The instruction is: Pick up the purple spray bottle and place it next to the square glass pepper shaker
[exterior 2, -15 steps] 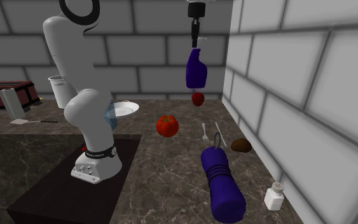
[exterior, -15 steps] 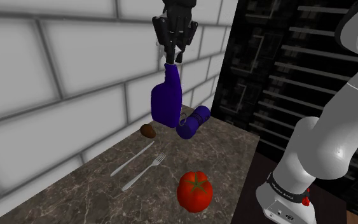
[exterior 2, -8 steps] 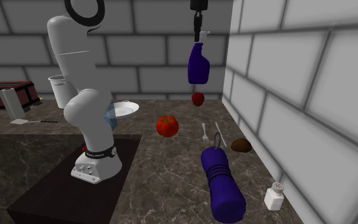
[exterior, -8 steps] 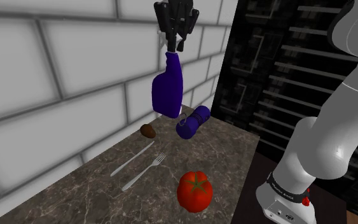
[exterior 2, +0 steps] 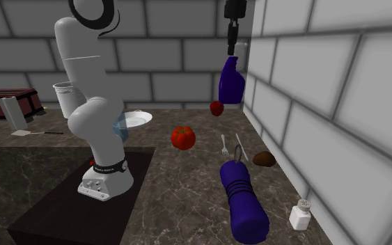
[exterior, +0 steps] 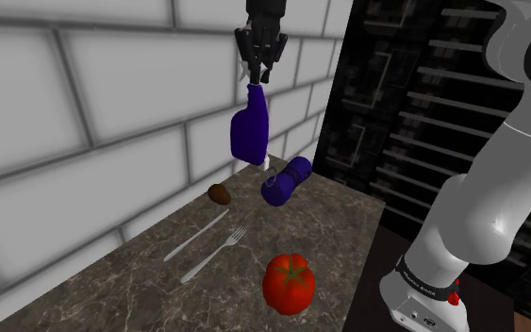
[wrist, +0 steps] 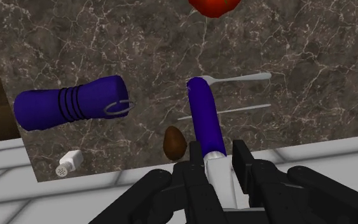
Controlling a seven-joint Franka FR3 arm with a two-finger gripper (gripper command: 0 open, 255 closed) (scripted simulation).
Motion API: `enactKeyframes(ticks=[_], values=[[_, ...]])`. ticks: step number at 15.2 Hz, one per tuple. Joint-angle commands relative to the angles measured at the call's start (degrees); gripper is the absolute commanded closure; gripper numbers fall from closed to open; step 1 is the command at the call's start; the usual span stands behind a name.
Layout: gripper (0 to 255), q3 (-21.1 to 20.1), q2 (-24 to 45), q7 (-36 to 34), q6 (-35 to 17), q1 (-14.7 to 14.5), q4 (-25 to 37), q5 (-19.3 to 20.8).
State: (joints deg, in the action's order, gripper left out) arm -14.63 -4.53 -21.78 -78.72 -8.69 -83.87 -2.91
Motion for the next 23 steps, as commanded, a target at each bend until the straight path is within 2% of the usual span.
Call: enactKeyframes(ticks=[1, 7, 13, 18, 23], values=[[255, 1.46, 0.53, 2.84, -0.96, 1.22, -0.5, 0.28], [255, 4.9, 4.8, 9.67, -3.75, 4.37, 0.68, 1.37], [255, 7.79, 11.14, 15.83, -5.63, 7.49, 4.93, 2.23], [255, 9.77, 18.1, 20.52, -6.1, 10.06, 11.3, 2.69], [255, 11.32, 27.09, 24.79, -4.9, 12.65, 21.41, 2.92]])
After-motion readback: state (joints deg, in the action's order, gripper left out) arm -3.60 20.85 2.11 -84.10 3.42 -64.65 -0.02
